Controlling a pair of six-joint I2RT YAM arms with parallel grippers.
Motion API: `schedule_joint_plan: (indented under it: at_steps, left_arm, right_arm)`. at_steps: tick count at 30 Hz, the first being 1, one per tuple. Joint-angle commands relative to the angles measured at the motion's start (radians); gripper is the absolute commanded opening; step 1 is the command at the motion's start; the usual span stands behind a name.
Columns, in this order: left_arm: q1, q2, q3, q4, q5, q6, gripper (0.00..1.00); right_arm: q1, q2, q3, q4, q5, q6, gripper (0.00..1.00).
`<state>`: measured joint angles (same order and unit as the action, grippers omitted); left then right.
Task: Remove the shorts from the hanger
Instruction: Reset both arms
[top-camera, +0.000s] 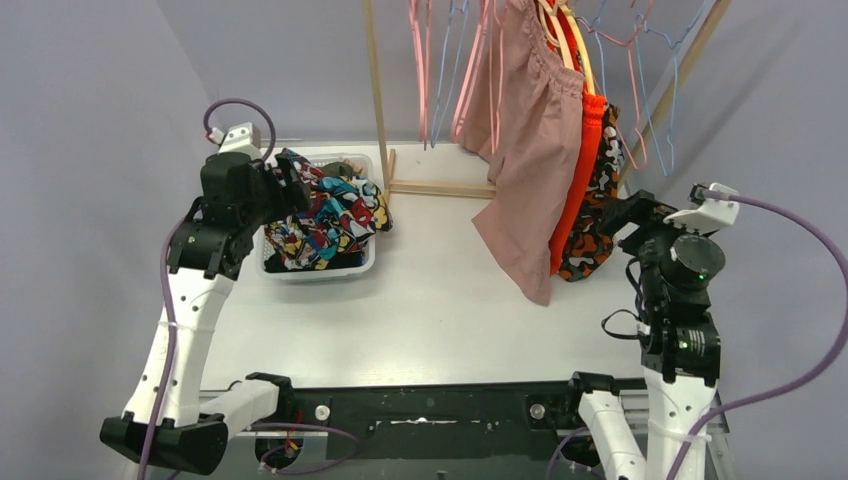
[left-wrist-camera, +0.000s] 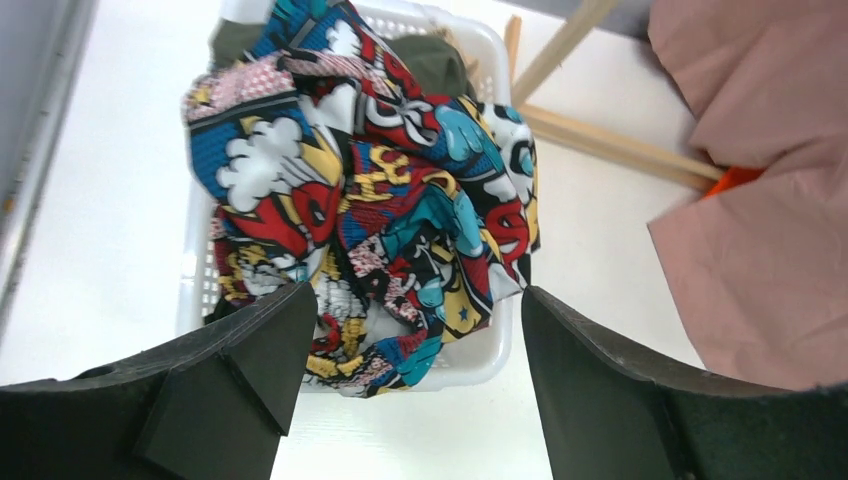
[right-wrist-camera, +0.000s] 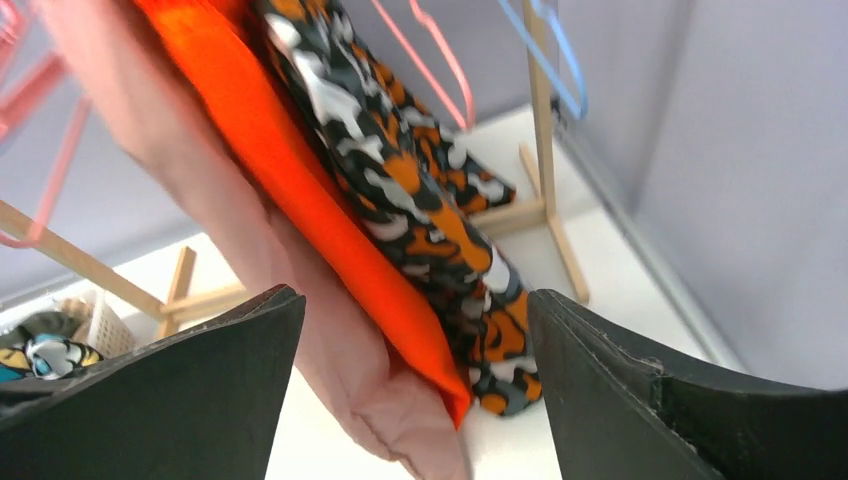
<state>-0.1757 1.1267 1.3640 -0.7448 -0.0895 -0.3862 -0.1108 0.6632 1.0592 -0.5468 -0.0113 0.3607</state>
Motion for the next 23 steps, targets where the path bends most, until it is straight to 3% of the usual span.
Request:
schedule_joint_plan:
  at_steps: [1, 8, 23]
  left_arm:
    - [0.002, -0.075, 0.054, 0.020, -0.140, -0.021, 0.75]
    - [0.001, -0.164, 0.060, 0.002, -0.312, -0.016, 0.76]
    - [0.002, -0.192, 0.037, -0.017, -0.394, -0.018, 0.78]
  right_arm:
    - [-0.006, -0.017, 0.107, 0.064, -0.009, -0.134, 0.85]
    - [-0.004, 0.028, 0.170, 0.064, -0.113, -0.184, 0.99]
    - [-0.004, -0.009, 0.128, 0.056, -0.062, -0.162, 0.98]
